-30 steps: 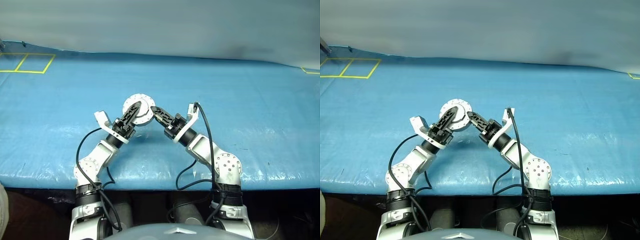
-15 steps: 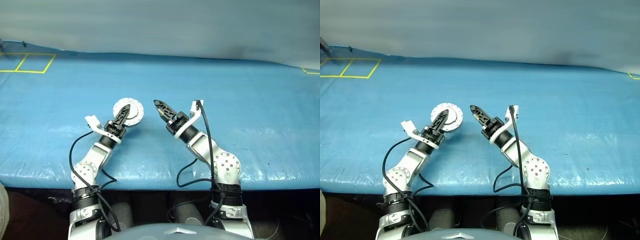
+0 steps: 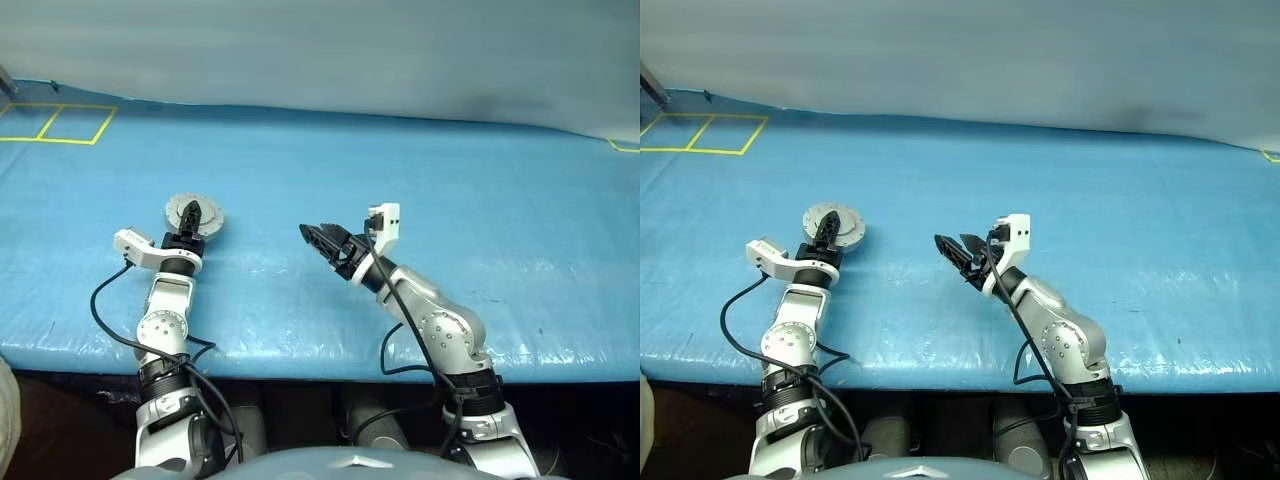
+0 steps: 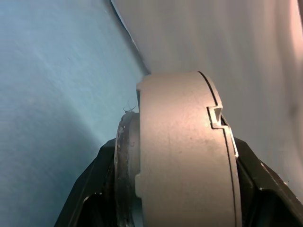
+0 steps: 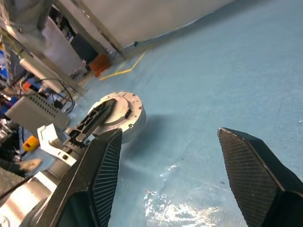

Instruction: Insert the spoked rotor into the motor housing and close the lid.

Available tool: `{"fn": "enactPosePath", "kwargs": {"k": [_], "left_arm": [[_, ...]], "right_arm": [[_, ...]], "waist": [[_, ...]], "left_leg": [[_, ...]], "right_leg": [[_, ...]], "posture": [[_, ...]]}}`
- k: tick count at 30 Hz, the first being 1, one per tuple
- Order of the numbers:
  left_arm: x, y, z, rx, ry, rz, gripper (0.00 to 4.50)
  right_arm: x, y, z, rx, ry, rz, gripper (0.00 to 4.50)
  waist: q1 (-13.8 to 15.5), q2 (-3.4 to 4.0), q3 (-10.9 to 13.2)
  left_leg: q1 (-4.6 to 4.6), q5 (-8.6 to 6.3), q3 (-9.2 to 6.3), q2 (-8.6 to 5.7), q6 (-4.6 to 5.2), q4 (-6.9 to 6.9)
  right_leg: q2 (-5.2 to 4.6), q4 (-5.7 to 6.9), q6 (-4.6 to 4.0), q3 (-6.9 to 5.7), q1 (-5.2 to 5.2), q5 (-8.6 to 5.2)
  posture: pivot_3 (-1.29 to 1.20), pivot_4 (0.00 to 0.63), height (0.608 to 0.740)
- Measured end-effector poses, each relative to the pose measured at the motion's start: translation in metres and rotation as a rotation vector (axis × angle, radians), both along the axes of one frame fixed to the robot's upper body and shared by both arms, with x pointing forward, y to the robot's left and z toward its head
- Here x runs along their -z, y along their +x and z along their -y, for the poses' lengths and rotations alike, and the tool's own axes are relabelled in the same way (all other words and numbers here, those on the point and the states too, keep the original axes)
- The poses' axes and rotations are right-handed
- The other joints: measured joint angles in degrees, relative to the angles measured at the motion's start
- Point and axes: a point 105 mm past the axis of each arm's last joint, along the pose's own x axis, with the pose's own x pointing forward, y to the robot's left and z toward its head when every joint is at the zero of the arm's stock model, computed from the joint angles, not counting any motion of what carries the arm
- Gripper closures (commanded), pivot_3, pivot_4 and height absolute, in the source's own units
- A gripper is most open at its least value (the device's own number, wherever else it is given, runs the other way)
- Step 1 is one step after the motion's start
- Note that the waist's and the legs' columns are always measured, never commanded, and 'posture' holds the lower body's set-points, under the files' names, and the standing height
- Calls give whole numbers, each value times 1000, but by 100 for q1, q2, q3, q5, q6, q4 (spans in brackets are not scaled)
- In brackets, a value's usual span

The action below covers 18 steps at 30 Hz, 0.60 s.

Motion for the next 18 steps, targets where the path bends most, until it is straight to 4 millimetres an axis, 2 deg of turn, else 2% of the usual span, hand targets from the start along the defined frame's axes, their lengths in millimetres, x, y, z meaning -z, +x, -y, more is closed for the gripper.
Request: {"fn": "enactPosePath", "kwargs": {"k": [2, 8, 10, 14, 18], "left_arm": [[10, 0, -5, -32, 31, -56, 1879], [8, 3, -10, -71, 121, -87, 1879], [8, 3, -12, -87, 143, -94, 1267], [10, -3, -30, -169, 200, -126, 44], [3, -11, -57, -274, 252, -121, 44]], "right_arm": [[3, -2, -1, -5, -26, 14, 1103], [5, -3, -4, -12, -53, 38, 1103], [6, -3, -4, -12, -61, 42, 1070], [6, -3, -5, -19, -67, 50, 1070], [6, -4, -6, -22, -68, 50, 1070]], "waist": [[22, -2, 1], [28, -8, -3], [21, -8, -3], [24, -8, -3], [29, -9, -4]], "left_leg": [[0, 0, 0, 0, 0, -1], [25, 1, 2, 2, -2, 6], [37, 1, 4, 2, -2, 6], [46, 0, 5, 4, -2, 4], [49, 0, 7, 4, -2, 3]], "right_leg": [[0, 1, 4, 0, -1, 2], [0, 0, -9, 0, 25, -6], [0, 0, -9, 0, 35, -7], [0, 1, -11, 1, 43, -9], [0, 1, -12, 2, 46, -8]], "posture": [[0, 150, 740], [0, 150, 740], [0, 150, 740], [0, 150, 740], [0, 150, 740]]}}
